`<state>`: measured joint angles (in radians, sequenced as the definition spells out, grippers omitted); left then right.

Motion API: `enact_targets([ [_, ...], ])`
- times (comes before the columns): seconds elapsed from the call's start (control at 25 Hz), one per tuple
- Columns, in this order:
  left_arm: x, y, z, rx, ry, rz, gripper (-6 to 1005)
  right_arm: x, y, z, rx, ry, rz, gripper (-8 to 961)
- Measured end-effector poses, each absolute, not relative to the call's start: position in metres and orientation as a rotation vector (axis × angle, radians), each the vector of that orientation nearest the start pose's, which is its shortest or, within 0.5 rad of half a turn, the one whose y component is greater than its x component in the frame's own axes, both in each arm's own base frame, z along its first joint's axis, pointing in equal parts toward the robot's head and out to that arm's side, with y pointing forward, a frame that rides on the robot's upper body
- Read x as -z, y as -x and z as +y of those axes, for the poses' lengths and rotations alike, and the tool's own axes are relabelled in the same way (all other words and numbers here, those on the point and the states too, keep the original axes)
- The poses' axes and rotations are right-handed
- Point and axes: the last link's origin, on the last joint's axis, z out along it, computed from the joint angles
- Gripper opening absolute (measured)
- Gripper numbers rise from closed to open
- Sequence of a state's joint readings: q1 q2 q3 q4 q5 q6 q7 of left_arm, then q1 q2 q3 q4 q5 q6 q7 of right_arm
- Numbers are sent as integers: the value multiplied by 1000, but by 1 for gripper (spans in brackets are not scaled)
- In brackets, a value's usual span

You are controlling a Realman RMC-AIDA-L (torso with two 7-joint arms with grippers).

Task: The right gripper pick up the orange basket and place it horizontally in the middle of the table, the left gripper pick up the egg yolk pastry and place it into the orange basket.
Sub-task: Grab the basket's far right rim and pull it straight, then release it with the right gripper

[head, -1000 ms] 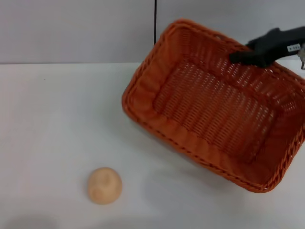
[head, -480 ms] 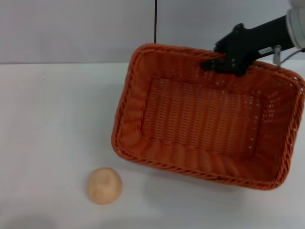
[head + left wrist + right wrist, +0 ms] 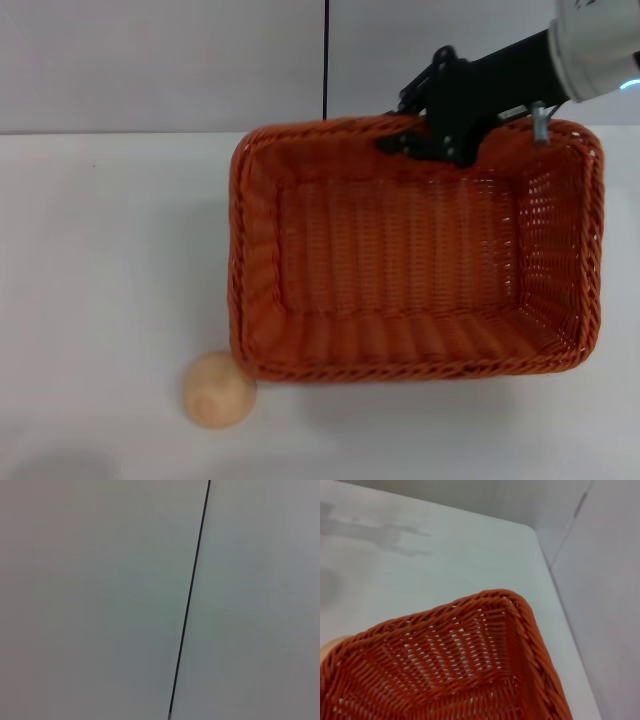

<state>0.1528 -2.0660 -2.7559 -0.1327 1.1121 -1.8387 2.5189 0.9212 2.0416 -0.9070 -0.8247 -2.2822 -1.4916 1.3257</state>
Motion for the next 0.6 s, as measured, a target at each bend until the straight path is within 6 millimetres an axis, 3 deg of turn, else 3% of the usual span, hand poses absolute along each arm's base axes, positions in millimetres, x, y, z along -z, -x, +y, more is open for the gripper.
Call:
enact_targets([
  [0.24,-67,399,85,901,1329,-594,729,21,-133,414,-9,2954,-390,153],
  [0.6,-67,398,86,910,1333,-586,724,28,-136,412,7,2943,-436,153],
])
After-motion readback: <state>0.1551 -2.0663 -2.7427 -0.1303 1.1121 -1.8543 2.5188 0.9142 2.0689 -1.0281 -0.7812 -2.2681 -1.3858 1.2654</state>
